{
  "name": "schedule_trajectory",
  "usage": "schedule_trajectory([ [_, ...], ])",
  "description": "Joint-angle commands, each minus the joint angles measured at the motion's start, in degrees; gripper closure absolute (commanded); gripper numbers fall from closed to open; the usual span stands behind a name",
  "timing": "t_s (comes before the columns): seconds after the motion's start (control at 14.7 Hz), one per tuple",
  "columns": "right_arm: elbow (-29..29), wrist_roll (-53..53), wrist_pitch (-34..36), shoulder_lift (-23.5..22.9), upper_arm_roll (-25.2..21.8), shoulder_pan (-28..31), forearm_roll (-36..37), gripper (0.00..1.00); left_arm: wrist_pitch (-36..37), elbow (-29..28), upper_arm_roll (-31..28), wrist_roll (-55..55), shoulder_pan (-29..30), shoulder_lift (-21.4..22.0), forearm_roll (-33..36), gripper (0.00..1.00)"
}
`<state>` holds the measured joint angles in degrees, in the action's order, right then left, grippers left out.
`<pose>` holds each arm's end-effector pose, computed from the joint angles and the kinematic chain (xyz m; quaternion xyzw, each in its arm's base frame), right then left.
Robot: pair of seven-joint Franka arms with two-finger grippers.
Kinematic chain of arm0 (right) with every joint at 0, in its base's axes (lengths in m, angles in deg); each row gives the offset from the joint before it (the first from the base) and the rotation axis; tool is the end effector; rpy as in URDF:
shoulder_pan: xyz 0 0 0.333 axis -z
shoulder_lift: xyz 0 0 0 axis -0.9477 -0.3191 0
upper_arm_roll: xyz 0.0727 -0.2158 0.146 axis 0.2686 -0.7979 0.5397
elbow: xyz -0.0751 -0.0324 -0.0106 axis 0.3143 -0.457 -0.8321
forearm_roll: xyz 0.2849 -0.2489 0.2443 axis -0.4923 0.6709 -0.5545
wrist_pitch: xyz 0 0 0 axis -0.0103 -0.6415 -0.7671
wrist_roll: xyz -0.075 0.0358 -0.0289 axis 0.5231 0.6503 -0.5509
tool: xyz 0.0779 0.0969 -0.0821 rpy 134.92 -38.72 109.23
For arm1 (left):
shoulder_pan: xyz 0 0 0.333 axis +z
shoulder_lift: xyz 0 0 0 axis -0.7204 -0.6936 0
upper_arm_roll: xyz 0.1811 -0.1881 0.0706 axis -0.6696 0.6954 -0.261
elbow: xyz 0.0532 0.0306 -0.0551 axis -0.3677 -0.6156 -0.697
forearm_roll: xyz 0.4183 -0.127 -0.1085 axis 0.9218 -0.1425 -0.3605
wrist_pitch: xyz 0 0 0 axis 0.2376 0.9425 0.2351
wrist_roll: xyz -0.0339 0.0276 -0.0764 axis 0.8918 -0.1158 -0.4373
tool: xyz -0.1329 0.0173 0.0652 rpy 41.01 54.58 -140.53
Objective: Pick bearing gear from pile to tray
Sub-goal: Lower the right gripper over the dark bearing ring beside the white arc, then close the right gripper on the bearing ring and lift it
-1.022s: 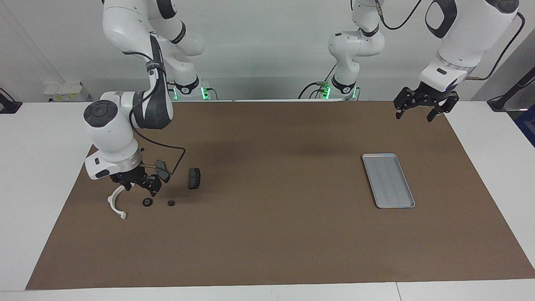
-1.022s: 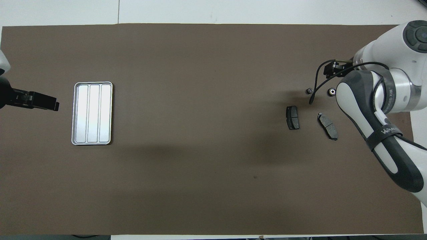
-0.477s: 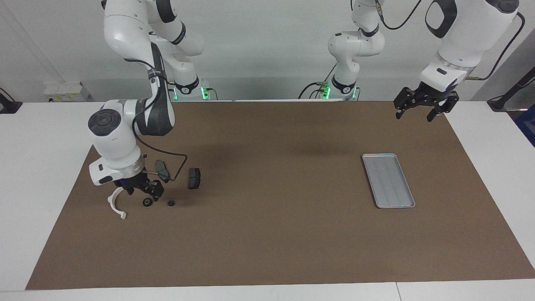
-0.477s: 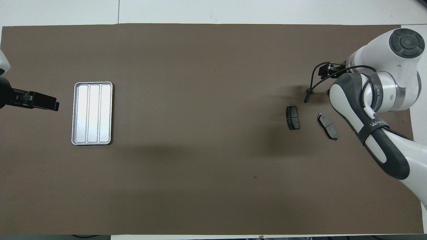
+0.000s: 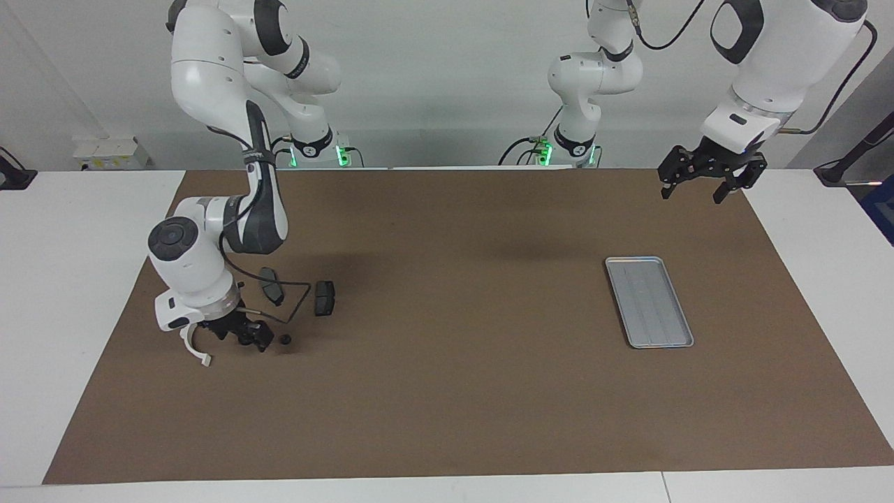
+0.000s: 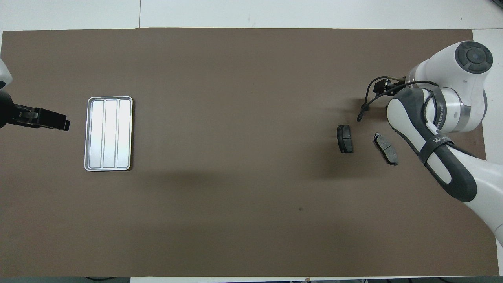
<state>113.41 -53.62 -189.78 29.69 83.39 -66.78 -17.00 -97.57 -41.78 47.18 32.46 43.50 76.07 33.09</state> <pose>0.6980 -0.0358 0.1943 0.9872 -0.1557 0.0252 0.0217 0.6103 -0.0395 0.5230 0.9952 -0.0978 0.0046 0.0055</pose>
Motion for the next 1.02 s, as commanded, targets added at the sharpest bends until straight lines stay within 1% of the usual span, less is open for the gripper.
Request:
schedule_trajectory([
  [0.0, 4.1, -4.2, -1.4, 1.7, 0.5, 0.5, -1.2, 0.00, -1.2, -1.9, -0.1, -0.5, -0.1, 1.6, 1.0, 0.00],
  [0.2, 7.2, -5.5, -4.4, 2.5, 0.4, 0.6, -1.2, 0.00, -1.2, -1.9, -0.1, -0.5, -0.1, 1.6, 0.9, 0.00],
  [0.34, 7.5, -6.4, -6.3, 2.5, 0.3, 0.7, -1.2, 0.00, -1.2, -1.9, -0.1, -0.5, -0.1, 1.6, 0.9, 0.00],
  [0.55, 7.5, -8.3, -6.3, 2.5, 0.3, 2.1, -1.2, 0.01, -1.2, -1.9, -0.1, -0.5, -0.1, 1.6, 0.9, 0.00],
  [0.95, 8.8, -7.7, -6.2, 3.0, 0.4, 2.7, -1.2, 0.05, -1.2, -2.0, -0.1, -0.5, -0.1, 1.6, 1.0, 0.00],
])
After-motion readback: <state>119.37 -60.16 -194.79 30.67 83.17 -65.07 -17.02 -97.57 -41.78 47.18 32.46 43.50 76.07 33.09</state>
